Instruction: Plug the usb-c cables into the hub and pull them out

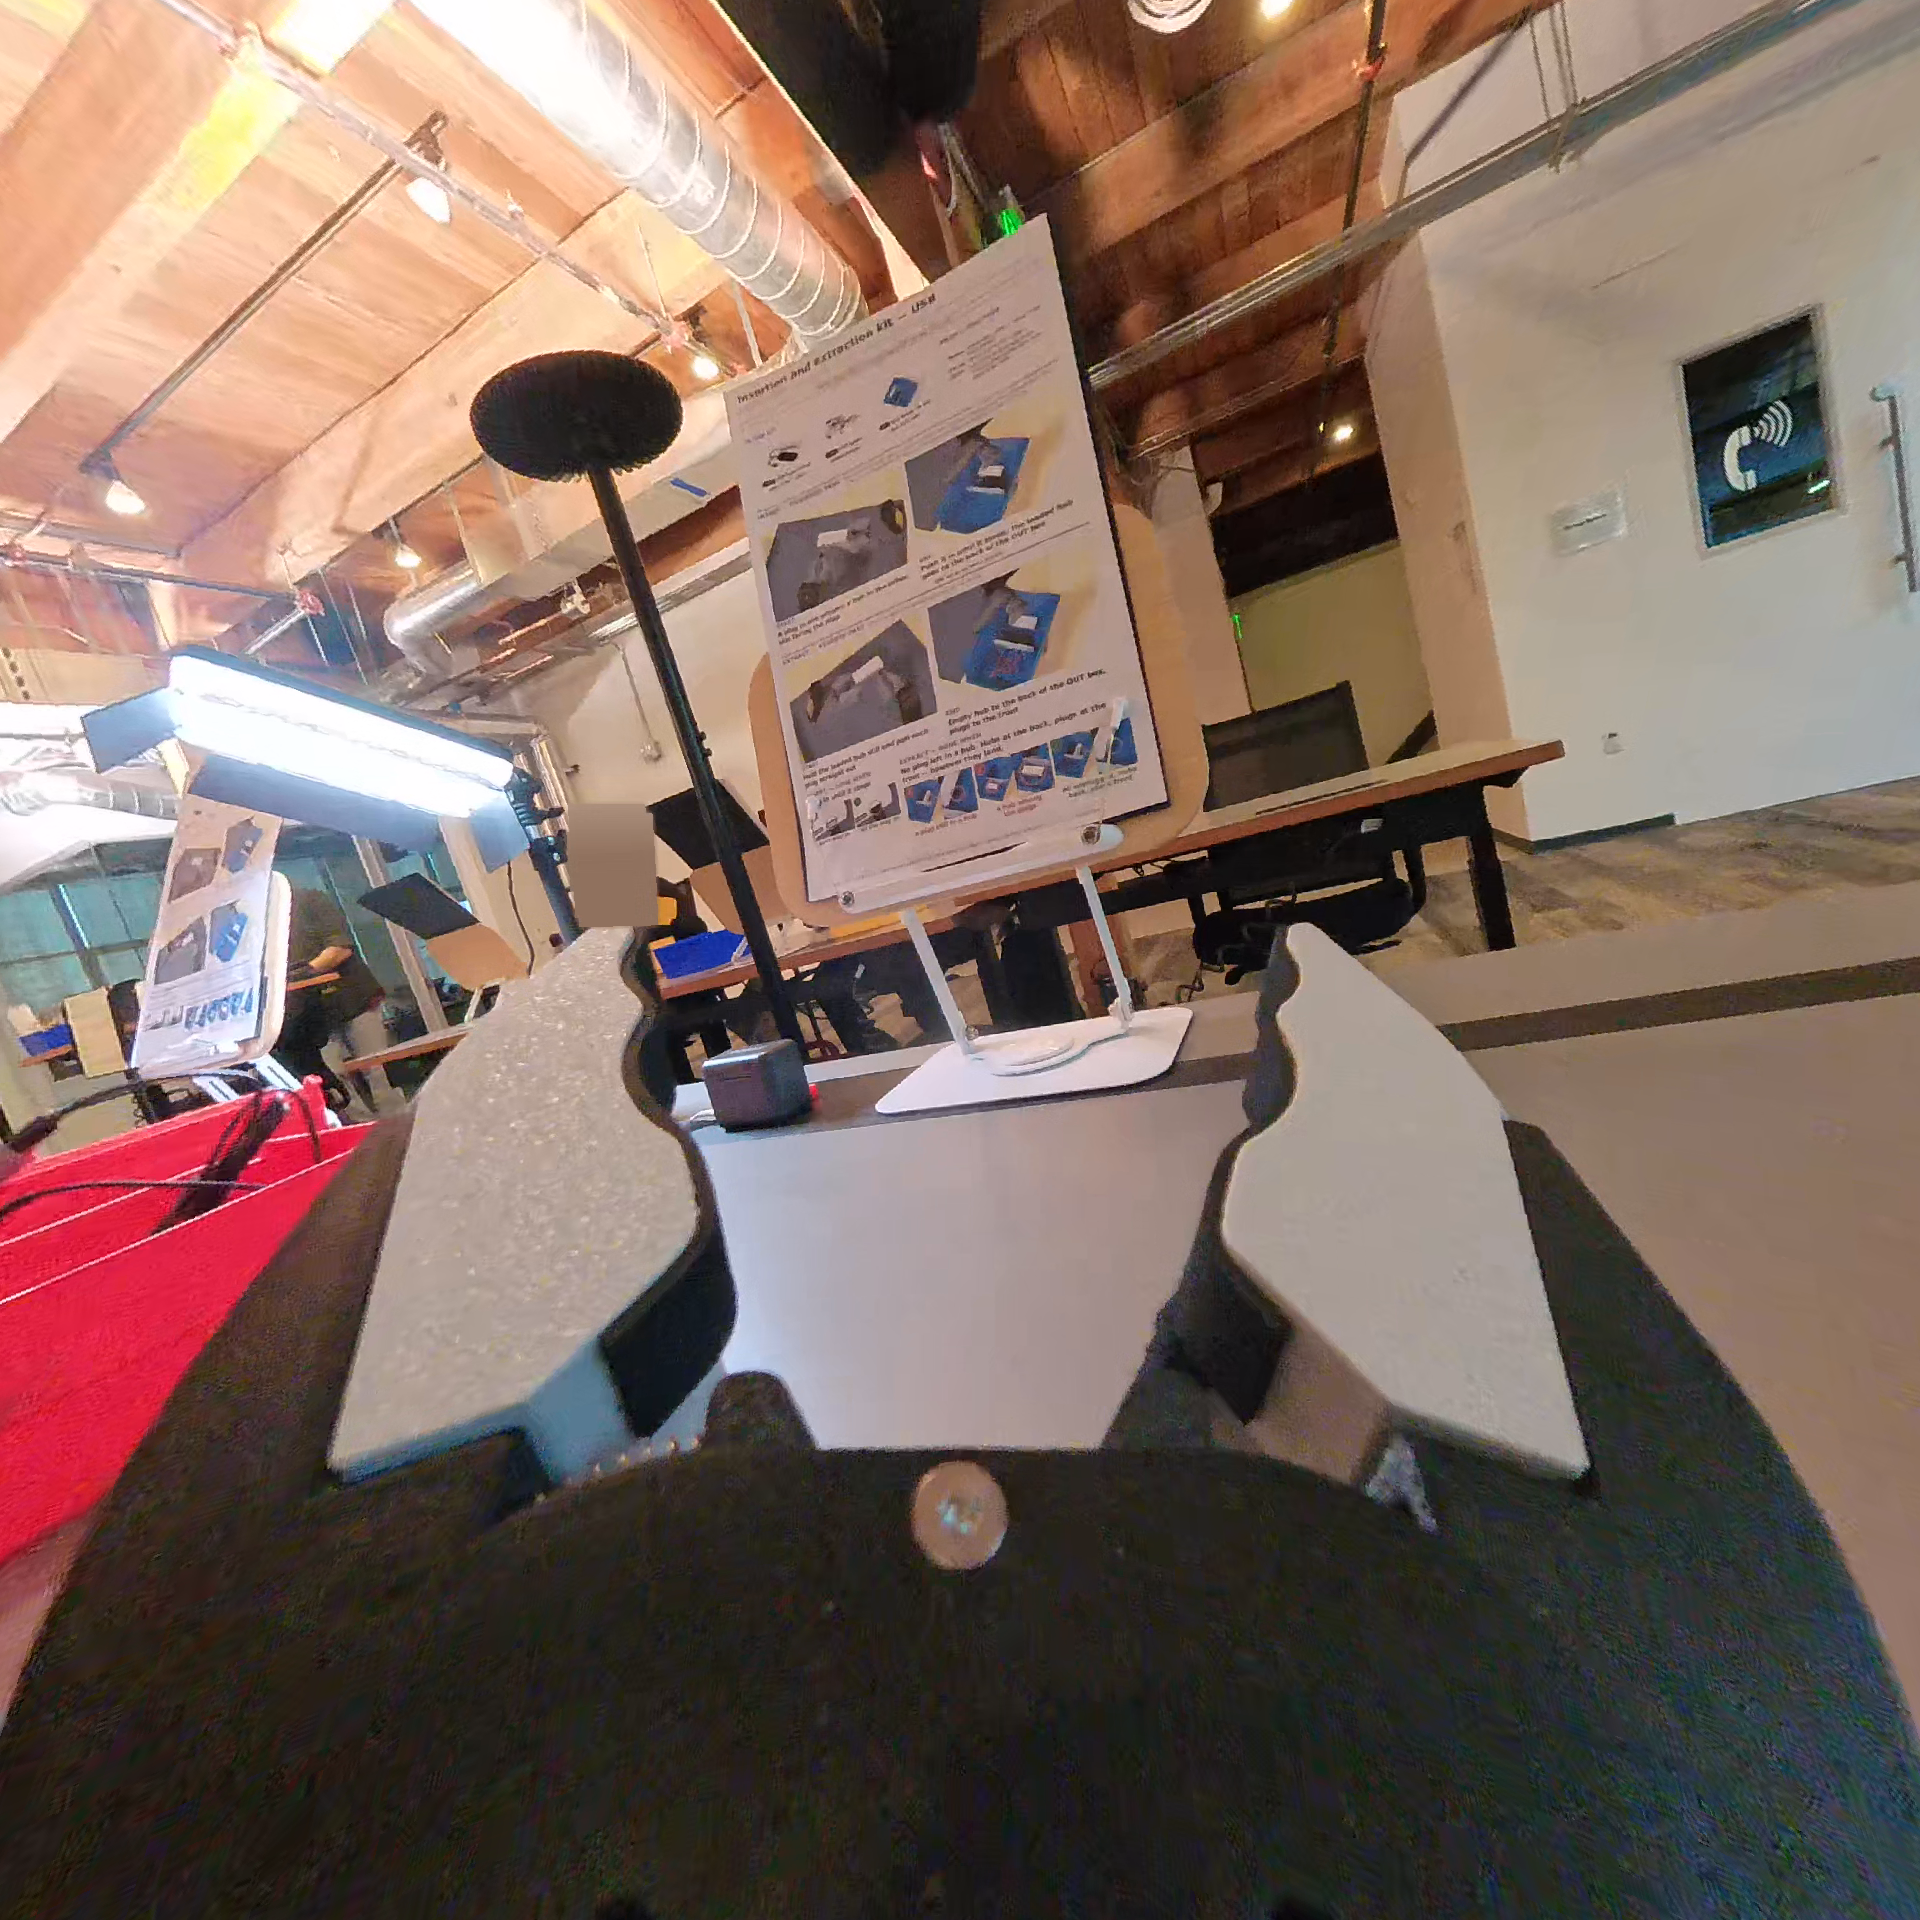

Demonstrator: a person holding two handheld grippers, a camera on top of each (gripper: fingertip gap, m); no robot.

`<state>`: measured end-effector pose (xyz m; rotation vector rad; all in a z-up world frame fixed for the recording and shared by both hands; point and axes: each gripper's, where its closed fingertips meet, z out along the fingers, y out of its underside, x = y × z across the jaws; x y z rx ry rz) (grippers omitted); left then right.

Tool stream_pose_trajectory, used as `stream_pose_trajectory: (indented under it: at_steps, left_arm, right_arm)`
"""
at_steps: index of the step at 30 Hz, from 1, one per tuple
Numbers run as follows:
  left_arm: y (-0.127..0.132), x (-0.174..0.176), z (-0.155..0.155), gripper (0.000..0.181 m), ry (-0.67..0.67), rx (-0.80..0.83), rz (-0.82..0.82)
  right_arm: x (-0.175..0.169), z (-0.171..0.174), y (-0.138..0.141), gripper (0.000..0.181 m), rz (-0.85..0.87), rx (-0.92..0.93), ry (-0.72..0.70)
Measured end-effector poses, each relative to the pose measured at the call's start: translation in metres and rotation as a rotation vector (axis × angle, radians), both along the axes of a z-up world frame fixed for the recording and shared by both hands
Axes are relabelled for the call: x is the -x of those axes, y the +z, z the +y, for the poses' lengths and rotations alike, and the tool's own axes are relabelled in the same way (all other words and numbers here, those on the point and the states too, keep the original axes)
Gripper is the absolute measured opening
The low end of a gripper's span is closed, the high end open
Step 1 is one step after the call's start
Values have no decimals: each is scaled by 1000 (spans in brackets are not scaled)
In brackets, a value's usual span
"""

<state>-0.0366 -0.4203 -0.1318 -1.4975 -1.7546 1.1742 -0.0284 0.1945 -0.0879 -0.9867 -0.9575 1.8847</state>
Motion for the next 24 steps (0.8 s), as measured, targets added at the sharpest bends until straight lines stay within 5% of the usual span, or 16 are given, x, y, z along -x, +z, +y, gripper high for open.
stream_pose_trajectory:
  at_steps: [12, 24]
  left_arm:
    - [160, -23, 71, 9, -255, 59, 625]
    - [293, -55, 215, 9, -804, -99, 976]
  right_arm:
    - [1, 8, 8, 109, 0, 36, 5]
    - [0, 8, 9, 108, 0, 48, 20]
